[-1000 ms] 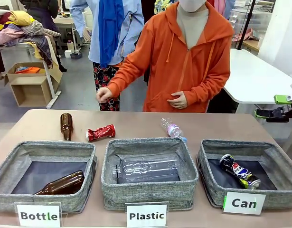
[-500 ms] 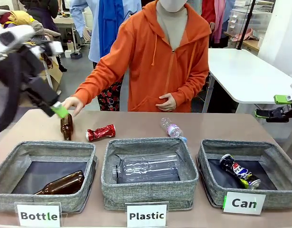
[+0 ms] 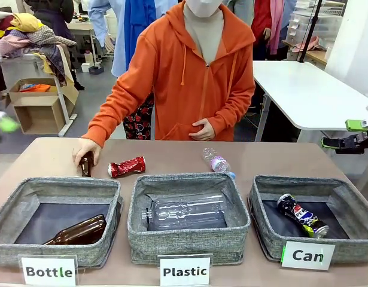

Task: Sort the can waste into the basket.
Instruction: Pick up the can waste from the table and place it in the right Fabric basket.

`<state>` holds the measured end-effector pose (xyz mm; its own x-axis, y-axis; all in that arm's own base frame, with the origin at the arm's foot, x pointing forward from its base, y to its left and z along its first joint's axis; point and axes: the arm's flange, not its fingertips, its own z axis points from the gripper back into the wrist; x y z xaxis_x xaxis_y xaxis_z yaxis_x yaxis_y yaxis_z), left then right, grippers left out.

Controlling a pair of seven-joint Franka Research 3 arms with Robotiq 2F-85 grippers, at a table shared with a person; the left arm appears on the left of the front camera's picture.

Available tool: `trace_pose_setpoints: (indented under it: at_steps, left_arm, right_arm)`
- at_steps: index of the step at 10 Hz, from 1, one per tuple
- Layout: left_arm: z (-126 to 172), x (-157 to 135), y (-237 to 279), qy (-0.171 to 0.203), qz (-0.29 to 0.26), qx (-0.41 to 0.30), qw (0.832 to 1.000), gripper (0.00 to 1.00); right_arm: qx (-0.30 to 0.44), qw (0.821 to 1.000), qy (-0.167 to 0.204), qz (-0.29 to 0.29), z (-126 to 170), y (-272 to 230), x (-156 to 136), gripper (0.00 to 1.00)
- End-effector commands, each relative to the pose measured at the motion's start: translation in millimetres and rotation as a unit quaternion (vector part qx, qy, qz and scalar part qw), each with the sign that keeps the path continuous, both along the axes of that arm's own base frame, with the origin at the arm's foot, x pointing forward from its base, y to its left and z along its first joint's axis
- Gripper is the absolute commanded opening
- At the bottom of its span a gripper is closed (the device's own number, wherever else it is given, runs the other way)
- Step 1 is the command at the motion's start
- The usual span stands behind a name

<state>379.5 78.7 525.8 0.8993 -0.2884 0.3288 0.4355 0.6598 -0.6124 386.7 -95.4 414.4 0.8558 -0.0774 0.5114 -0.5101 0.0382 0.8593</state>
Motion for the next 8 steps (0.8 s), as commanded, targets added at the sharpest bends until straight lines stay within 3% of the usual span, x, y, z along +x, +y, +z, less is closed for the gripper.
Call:
trace_pose_setpoints:
  at_steps: [1, 4, 8]
  left_arm:
    - [-26, -48, 80, -0.009, 0.117, -0.1, 0.988, 1.0]
    - [-78, -104, 135, 0.008, 0.198, -0.181, 0.963, 1.0]
    - [-61, -94, 123, -0.004, 0.187, -0.166, 0.968, 1.0]
  right_arm:
    - [0.003, 1.0, -0.006, 0.002, 2, 0, -4, 1.0]
    - [0.003, 1.0, -0.006, 0.002, 2, 0, -4, 1.0]
    - [0.003, 1.0, -0.006, 0.002, 2, 0, -4, 1.0]
